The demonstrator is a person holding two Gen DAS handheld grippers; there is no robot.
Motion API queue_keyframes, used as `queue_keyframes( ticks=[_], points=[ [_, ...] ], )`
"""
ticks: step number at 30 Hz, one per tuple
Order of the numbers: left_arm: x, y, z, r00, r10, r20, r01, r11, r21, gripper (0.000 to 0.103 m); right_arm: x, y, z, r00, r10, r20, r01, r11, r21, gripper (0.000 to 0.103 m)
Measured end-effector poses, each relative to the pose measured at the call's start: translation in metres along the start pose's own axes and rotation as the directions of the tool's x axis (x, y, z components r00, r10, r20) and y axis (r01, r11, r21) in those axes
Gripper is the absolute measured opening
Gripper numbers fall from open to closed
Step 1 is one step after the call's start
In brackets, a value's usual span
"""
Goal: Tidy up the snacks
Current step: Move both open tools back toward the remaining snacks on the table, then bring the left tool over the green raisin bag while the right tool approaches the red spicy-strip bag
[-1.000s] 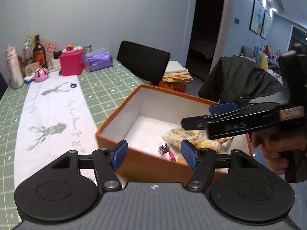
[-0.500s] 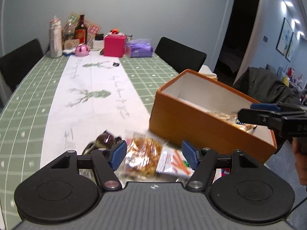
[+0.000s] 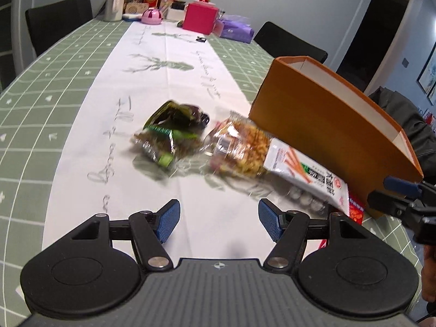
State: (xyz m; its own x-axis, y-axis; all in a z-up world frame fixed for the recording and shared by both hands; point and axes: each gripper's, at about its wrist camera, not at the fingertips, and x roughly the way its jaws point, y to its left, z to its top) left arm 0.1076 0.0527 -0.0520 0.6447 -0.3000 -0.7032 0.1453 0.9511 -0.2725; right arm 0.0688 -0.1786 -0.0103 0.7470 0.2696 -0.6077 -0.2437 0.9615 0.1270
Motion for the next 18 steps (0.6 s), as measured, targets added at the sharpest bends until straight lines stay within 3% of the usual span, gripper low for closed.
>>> queue_keyframes(
  ticks=[8,11,18],
  points=[
    [-0.001,0.017,0.001,0.997,0.069,0.045,-0.069,0.998,0.012,0.078,0.007,-0.014,-0.033,0.996,-0.058,-0.062,0.061,0.997,0.054,0.086],
    [-0.001,0.020,0.015,0.992,0.099,0.083,-0.101,0.995,0.020,0.088,0.008,-0.018,-0.037,0.994,-0.082,-0.074,0.087,0.994,0.066,0.087],
    [0.019,0.014,0.050,0.979,0.140,0.151,-0.167,0.969,0.182,0.089,0.009,-0.019,-0.039,0.993,-0.093,-0.073,0.099,0.992,0.081,0.087]
  ],
)
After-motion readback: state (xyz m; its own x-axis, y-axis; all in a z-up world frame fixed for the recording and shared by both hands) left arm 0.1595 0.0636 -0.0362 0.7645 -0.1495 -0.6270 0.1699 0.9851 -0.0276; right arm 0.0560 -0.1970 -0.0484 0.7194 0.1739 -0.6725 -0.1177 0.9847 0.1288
